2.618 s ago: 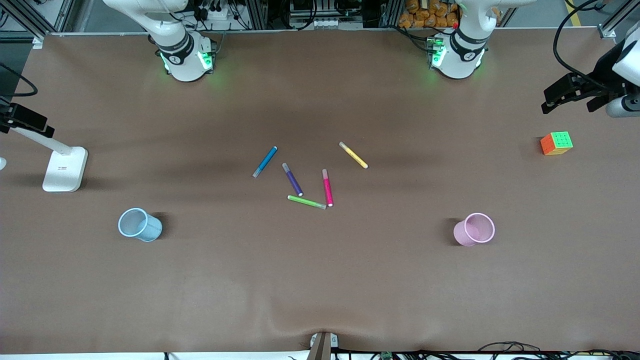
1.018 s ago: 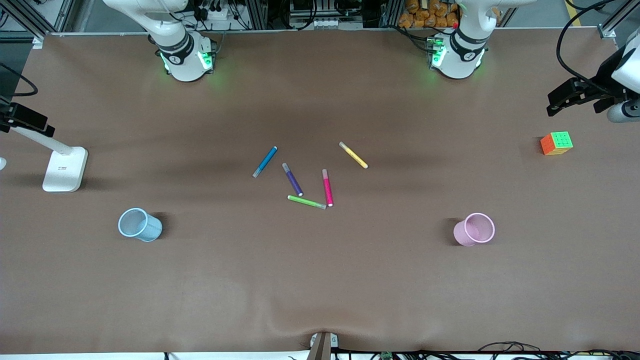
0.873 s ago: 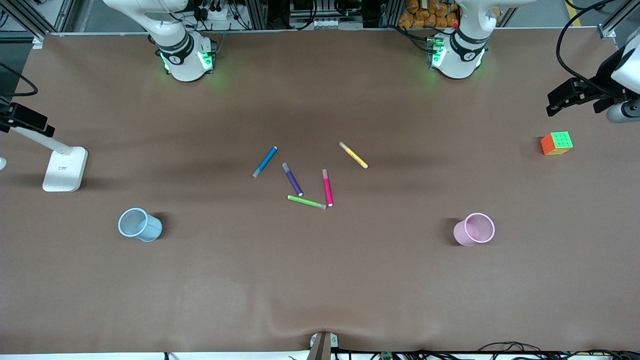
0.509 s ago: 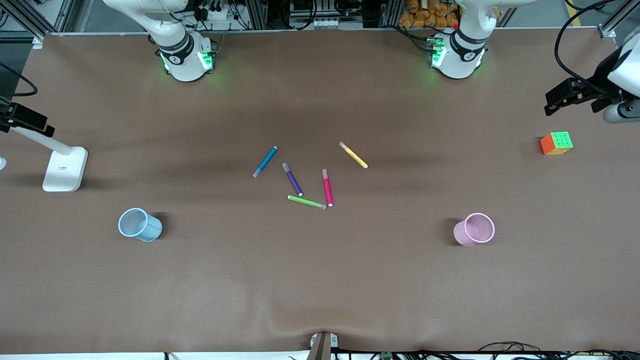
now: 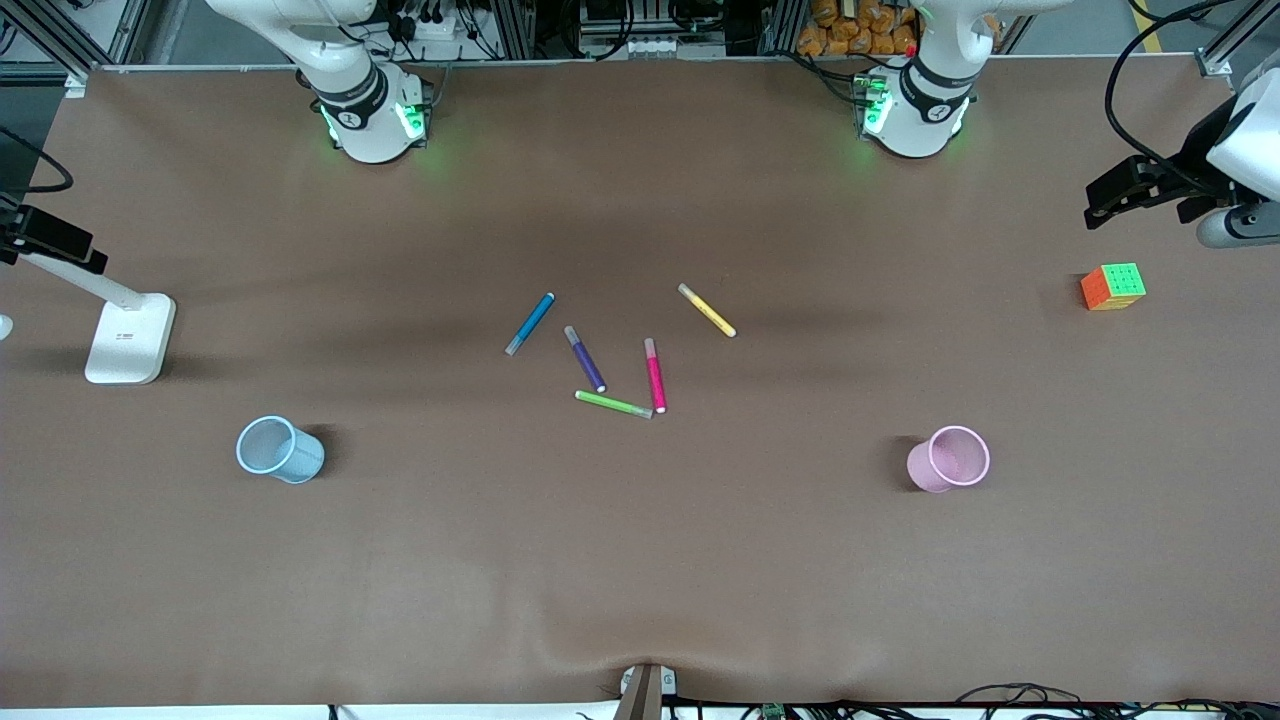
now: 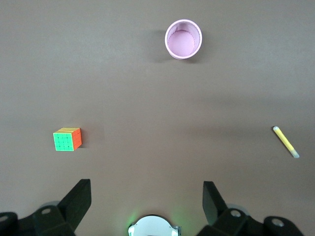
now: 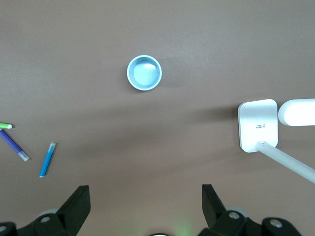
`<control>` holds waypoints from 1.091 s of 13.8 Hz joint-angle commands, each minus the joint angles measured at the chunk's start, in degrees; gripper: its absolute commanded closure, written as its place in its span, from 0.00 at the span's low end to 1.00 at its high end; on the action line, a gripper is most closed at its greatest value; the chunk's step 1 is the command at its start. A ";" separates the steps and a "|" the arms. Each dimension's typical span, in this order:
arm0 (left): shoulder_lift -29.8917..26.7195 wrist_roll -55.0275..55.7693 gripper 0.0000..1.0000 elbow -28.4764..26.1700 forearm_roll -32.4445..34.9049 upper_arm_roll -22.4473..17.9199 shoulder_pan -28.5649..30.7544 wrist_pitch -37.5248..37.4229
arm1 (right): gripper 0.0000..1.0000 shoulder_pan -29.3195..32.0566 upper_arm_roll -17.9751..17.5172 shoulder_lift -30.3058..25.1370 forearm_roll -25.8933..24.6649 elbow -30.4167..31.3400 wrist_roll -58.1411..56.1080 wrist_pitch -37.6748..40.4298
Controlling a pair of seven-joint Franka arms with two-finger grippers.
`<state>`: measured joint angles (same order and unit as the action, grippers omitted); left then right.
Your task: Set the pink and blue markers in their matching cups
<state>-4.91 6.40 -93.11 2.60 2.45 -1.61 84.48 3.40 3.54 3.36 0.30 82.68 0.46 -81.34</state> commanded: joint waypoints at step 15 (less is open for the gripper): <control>11.65 24.23 0.00 -7.44 1.17 18.62 -2.25 17.80 | 0.00 2.31 -0.73 0.16 2.95 -0.51 0.42 0.75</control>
<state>3.63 25.20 -100.72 2.59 17.79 -3.40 99.17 4.53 3.58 3.38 2.26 82.72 0.51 -81.25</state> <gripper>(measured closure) 0.000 0.000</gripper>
